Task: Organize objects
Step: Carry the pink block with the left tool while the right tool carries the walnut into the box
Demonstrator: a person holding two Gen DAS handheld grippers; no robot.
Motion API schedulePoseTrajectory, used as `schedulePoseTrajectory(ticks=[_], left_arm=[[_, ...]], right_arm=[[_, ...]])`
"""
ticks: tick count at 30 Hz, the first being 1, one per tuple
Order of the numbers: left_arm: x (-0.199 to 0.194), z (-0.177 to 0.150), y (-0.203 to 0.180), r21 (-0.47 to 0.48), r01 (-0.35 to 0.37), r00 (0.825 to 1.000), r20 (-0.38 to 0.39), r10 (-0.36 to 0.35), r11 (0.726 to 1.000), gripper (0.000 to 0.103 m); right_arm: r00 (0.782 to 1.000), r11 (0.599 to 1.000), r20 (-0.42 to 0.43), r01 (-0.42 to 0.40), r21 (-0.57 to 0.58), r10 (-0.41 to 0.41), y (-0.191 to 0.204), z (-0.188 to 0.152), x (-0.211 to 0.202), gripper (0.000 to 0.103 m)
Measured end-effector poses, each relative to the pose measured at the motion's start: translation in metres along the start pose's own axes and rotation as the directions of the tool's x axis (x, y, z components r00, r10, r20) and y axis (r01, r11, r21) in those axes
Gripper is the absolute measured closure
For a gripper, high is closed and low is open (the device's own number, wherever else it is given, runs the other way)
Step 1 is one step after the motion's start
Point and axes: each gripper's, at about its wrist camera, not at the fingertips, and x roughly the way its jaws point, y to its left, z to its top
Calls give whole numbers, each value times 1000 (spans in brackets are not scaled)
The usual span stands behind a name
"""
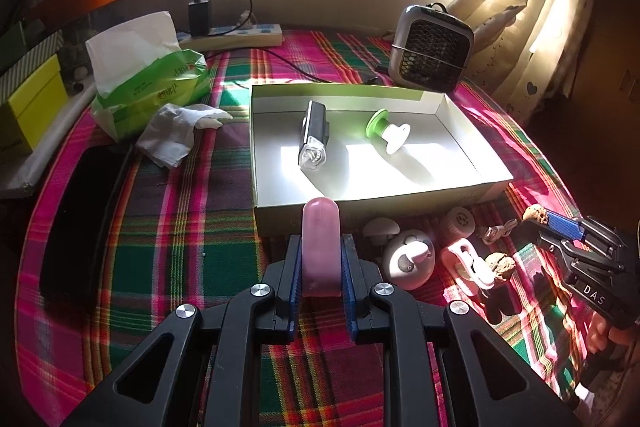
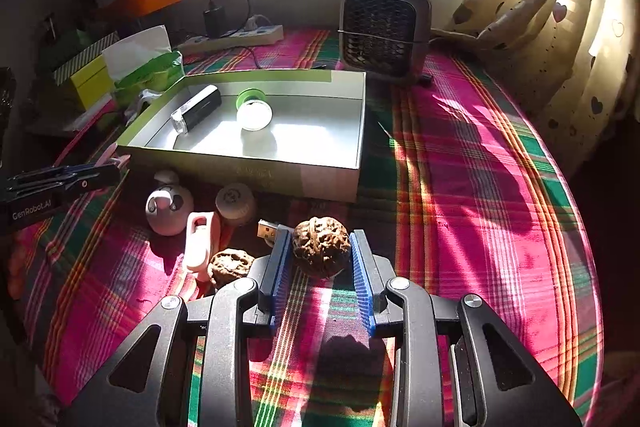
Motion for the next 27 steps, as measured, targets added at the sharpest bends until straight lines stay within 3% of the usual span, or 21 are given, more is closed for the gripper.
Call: schedulePoseTrajectory(ticks=[14,27], left_arm=[[10,33,-8,15,44,999,11,-44,999,88],[36,58,-17,22,67,998,-1,-67,998,88]], right_arm=[[998,999,47,-26,-39,28,12,42,6,73],[998,998,44,-33,-49,35,11,80,35,73]])
